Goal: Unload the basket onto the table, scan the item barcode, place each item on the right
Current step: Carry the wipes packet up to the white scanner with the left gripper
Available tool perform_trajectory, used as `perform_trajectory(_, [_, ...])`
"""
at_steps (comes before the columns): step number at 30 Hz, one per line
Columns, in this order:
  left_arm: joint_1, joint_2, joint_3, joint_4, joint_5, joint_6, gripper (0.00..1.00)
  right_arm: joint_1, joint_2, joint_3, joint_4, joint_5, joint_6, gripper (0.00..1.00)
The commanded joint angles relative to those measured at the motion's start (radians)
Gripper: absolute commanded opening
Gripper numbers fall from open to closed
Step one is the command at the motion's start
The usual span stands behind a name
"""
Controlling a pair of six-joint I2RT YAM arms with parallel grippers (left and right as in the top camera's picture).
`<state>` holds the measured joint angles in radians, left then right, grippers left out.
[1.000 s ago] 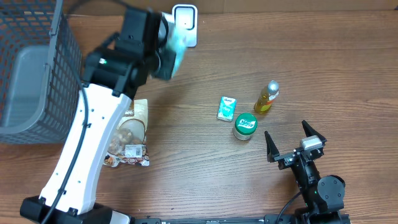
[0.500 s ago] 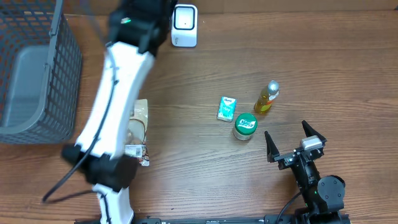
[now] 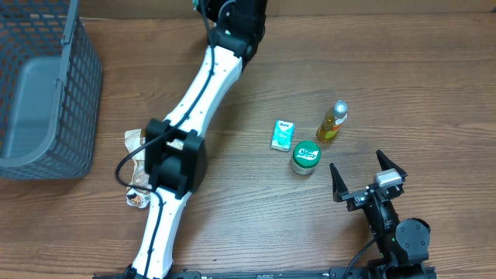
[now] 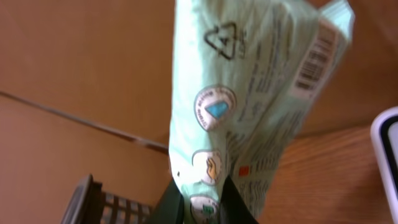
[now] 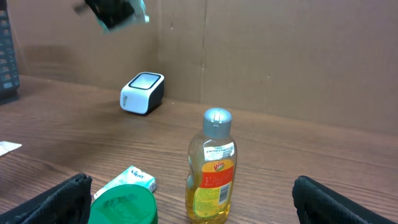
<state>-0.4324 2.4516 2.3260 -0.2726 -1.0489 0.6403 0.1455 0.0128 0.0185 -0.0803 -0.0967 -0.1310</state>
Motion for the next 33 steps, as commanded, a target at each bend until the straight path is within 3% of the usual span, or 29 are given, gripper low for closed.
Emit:
perform_trajectory(1, [-0.007, 0.072, 0.016, 0.081, -0.078, 0.220, 0.04, -0.003, -0.010, -0.011, 0.004, 0.006, 0.003, 1.00])
perform_trajectory(7, [-0.021, 0.174, 0.016, 0.211, -0.084, 0.426, 0.04, -0.003, -0.010, -0.011, 0.004, 0.006, 0.002, 1.00])
perform_trajectory(15, [-0.053, 0.193, 0.011, 0.173, -0.016, 0.423, 0.04, -0.003, -0.010, -0.011, 0.004, 0.006, 0.002, 1.00])
perform_trajectory(33, [-0.008, 0.195, 0.010, 0.204, -0.006, 0.486, 0.04, -0.003, -0.010, -0.011, 0.004, 0.006, 0.002, 1.00])
